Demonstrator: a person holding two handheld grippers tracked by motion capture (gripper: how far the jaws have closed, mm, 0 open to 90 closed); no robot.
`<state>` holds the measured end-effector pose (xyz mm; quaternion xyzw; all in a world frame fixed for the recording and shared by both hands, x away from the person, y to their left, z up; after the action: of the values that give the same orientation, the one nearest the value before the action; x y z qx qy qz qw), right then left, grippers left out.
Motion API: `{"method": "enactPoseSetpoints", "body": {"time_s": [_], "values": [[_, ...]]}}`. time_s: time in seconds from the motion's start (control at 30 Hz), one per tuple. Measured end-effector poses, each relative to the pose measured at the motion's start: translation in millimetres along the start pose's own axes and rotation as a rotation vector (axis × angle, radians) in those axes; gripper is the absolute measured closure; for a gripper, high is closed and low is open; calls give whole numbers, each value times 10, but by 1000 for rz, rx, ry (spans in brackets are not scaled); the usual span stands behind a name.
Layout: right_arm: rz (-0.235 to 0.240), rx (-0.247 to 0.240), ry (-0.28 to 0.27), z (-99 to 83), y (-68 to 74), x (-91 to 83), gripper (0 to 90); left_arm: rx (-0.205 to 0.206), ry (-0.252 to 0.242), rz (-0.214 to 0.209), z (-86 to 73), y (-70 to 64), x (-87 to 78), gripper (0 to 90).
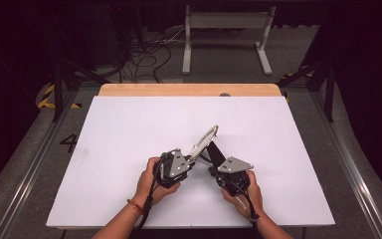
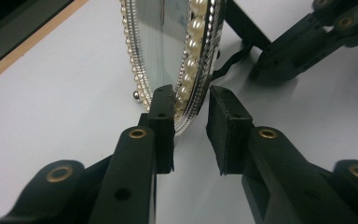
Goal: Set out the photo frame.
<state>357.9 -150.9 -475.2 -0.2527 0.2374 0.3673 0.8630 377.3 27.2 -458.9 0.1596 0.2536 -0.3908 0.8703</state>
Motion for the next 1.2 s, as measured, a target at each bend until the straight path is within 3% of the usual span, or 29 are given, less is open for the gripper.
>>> {"method": "enactPoseSetpoints", "body": {"time_s": [0.13,0.3,0.37,0.47,0.8,0.87,0.97,1.2], "values": [[2,0,1,-7,0,-2,900,-5,13,-1,-41,30,71,718],[5,2,8,-32,11,2,900,2,32,39,-83,81,142,702],[5,0,9,-35,11,1,900,0,31,19,-95,88,160,737],[1,-3,11,-38,9,-5,900,54,36,42,-82,68,146,767],[6,-4,15,-53,-25,-8,900,48,44,27,-79,16,132,772],[0,-6,19,-59,-43,-16,900,49,43,7,-67,-35,129,768],[-3,6,19,-92,-124,-39,900,85,46,23,-59,-103,138,768],[-5,-7,34,-117,-150,-43,900,69,45,15,-64,-110,140,765]]}}
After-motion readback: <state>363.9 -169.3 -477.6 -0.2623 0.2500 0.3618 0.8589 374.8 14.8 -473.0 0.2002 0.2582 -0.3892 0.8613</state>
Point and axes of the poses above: each handheld gripper's, and its own axes: x roughly forward along the jaws, z roughly out of its top, y roughly to its left, the point moved 4 cm from there along x, roughly forward along the jaws, and after that the axes turned 13 degrees about -x, right-handed, at the moved point
